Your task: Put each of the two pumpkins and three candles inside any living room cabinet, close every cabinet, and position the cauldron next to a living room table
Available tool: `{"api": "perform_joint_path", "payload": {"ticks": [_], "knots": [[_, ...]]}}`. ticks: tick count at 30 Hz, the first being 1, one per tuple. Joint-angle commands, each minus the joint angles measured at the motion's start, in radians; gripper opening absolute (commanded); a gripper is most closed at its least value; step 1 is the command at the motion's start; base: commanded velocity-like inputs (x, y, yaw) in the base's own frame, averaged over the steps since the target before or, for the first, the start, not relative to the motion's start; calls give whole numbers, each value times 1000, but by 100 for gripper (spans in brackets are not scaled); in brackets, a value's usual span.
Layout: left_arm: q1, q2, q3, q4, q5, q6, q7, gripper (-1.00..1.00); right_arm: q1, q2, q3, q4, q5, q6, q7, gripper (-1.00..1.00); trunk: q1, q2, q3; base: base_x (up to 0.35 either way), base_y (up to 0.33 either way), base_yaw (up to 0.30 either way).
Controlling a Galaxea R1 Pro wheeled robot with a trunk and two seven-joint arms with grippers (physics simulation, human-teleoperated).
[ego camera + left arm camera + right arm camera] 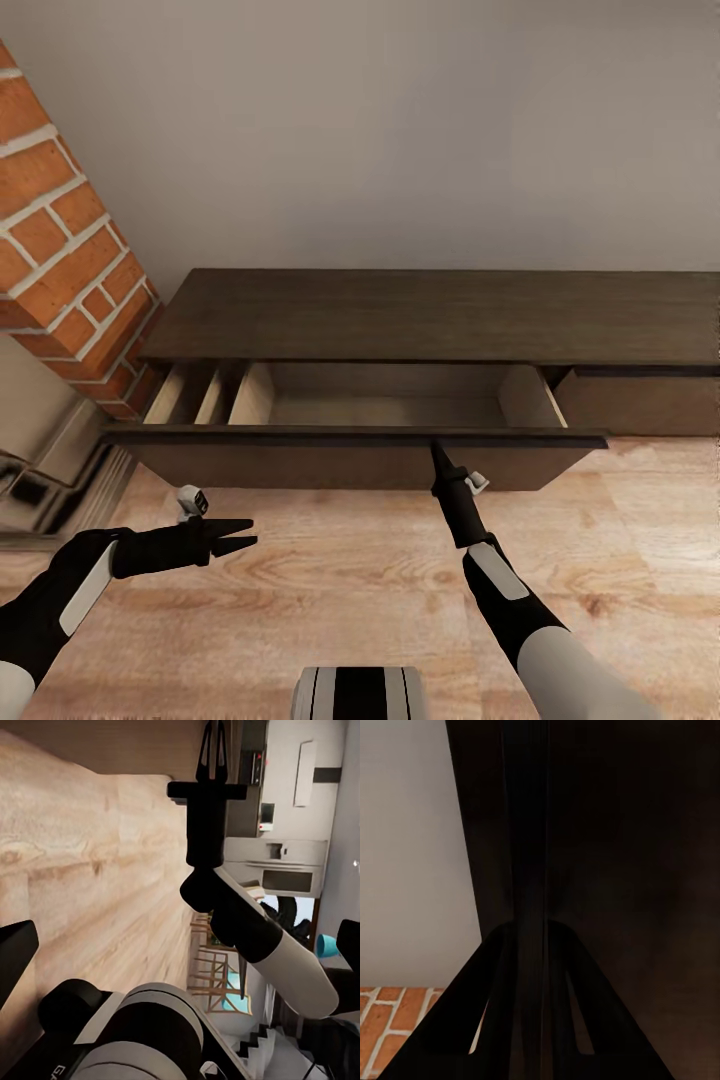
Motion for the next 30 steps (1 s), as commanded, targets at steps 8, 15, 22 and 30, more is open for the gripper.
{"api": "perform_joint_path", "payload": {"ticks": [8,15,22,30], "knots": [[-1,1,-3,0,4,9,-1,100,0,-1,4,50,-10,4,3,-100,0,0,-1,-86,0,0],[-1,-1,-3,0,4,9,-1,100,0,-1,3,51,-10,4,3,-100,0,0,-1,-78,0,0],[-1,-1,-3,0,4,9,-1,100,0,-1,3,52,-10,4,3,-100,0,0,-1,-101,35,0],[-1,1,-3,0,4,9,-2,100,0,-1,3,52,-10,4,3,-100,0,0,-1,-73,4,0]]}}
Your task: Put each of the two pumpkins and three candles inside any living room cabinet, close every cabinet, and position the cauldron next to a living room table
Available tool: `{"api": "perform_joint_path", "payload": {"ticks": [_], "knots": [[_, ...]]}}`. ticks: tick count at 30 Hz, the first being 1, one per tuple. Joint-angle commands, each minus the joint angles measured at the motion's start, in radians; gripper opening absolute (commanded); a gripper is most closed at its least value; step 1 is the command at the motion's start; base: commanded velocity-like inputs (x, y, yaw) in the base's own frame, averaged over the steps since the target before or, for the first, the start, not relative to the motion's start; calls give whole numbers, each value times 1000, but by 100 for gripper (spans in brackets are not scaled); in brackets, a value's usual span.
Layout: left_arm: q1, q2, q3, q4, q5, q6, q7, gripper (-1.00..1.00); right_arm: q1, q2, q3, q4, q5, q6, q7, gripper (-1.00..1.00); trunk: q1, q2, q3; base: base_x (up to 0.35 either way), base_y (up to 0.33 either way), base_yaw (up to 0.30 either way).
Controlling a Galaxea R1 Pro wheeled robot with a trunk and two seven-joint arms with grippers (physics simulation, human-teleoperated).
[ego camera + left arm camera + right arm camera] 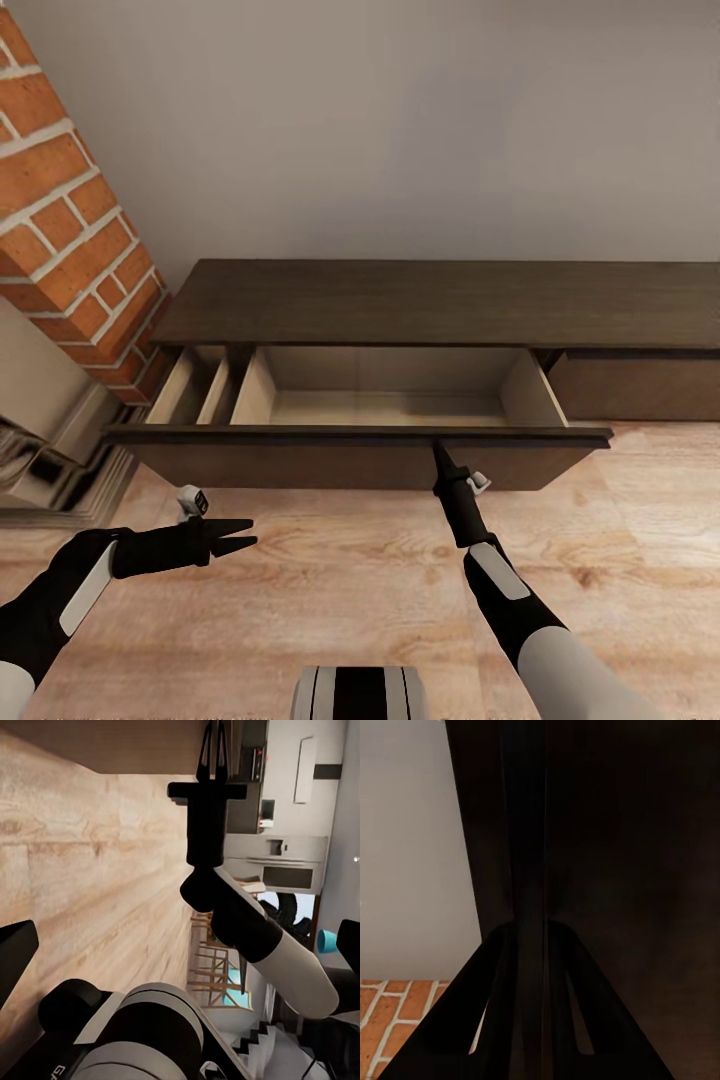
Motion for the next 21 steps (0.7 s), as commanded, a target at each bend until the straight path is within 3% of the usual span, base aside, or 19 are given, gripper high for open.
{"api": "perform_joint_path", "payload": {"ticks": [1,21], "knots": [[-1,1,-3,0,4,9,-1,100,0,0,12,51,-1,3,2,-100,0,0,-1,-94,0,0],[-1,1,-3,0,4,9,-1,100,0,0,12,50,-1,3,2,-100,0,0,-1,-59,0,0]]}}
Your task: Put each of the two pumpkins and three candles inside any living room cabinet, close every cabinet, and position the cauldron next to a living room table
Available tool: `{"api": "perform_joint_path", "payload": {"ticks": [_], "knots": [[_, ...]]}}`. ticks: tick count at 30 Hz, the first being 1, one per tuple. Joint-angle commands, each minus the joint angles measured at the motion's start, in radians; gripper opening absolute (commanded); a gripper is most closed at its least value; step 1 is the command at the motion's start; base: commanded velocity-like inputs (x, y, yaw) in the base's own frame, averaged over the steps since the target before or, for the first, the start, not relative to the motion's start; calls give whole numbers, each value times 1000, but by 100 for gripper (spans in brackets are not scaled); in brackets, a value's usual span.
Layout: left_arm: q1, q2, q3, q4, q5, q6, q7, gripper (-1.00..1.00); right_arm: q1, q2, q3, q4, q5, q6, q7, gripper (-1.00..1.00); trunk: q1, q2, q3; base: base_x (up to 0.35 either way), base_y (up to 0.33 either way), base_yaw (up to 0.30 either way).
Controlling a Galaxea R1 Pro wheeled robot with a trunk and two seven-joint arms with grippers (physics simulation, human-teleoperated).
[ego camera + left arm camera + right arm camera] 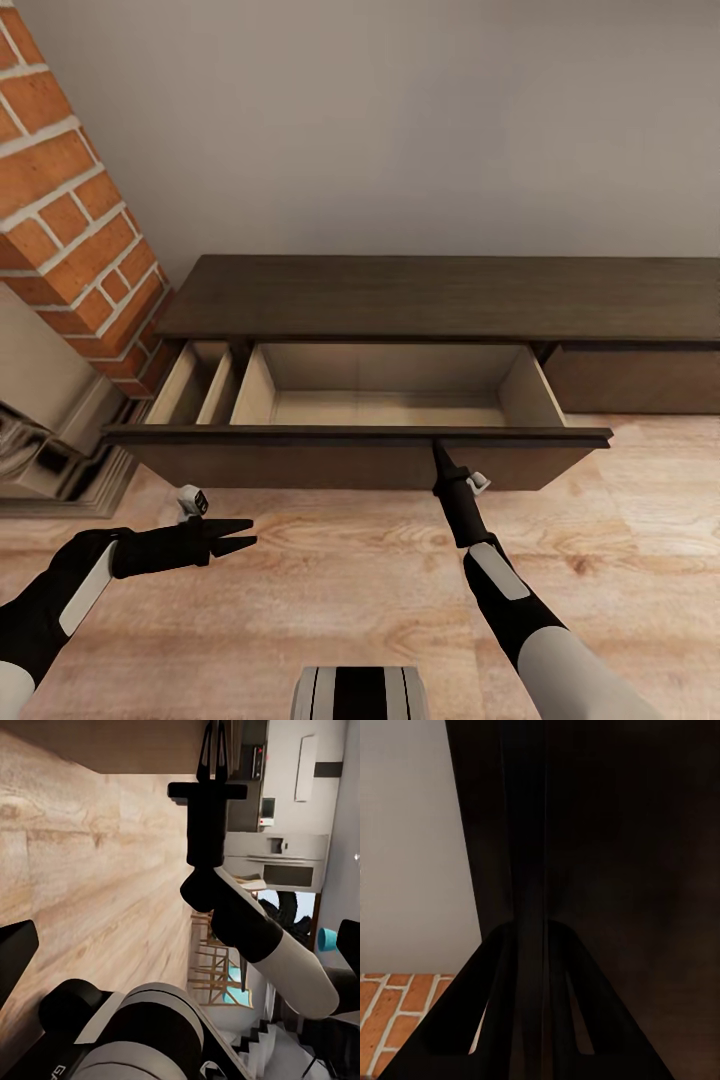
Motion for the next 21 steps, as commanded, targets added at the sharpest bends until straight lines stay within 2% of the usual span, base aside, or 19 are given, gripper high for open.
{"api": "perform_joint_path", "payload": {"ticks": [1,21], "knots": [[-1,1,-3,1,4,9,-2,100,0,0,10,50,-3,4,3,-100,0,0,-1,-80,0,0],[-1,1,-3,1,4,9,-1,100,0,0,10,51,-3,4,3,-100,0,0,-1,-52,0,0]]}}
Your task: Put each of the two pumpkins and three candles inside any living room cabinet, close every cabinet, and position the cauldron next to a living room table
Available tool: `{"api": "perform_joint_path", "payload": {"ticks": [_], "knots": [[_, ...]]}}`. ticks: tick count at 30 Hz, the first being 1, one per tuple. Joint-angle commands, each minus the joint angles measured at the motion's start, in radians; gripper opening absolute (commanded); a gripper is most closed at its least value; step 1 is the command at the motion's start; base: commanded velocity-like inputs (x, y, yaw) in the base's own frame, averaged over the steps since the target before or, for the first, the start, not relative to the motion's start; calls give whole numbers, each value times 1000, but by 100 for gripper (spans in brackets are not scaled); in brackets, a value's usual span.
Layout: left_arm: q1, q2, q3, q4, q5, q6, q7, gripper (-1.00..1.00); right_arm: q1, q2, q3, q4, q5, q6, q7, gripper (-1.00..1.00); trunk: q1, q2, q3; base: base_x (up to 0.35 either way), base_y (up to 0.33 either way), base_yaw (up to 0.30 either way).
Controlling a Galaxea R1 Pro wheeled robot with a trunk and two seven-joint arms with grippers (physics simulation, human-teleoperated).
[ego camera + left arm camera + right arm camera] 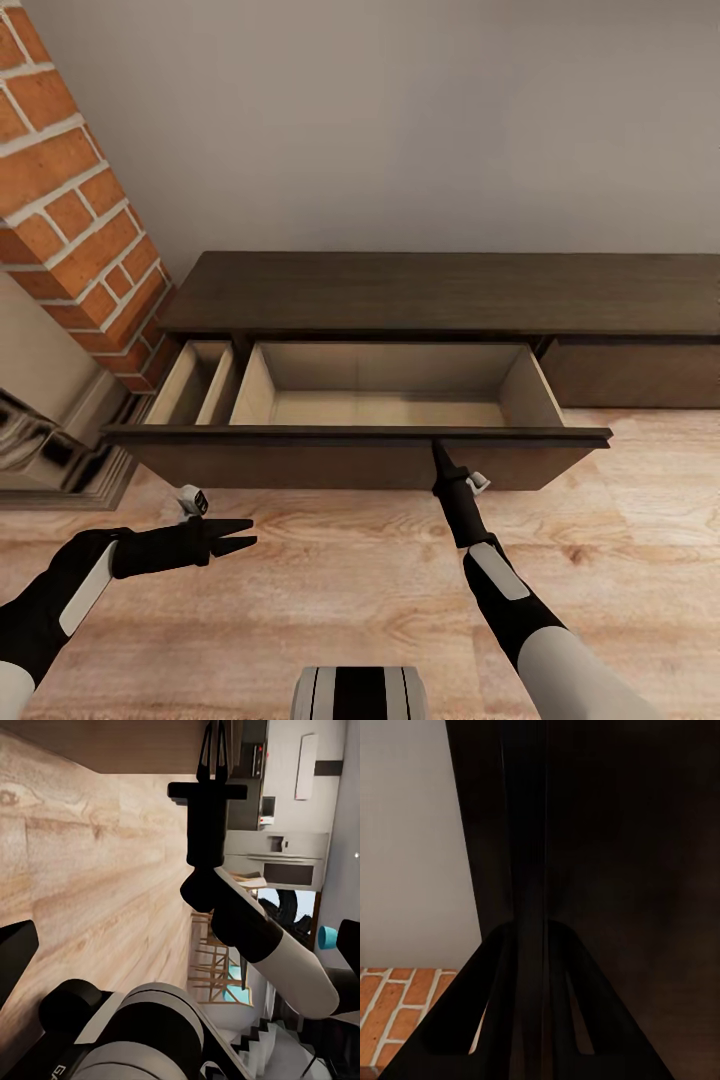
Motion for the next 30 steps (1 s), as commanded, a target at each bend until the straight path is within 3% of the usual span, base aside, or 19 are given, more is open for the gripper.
{"api": "perform_joint_path", "payload": {"ticks": [1,30], "knots": [[-1,1,-3,0,4,9,-2,100,0,0,8,50,-5,4,3,-100,0,0,-1,-12,0,0],[0,1,-2,0,4,9,-2,100,0,0,8,51,-5,4,1,-100,0,0,-1,-14,0,0]]}}
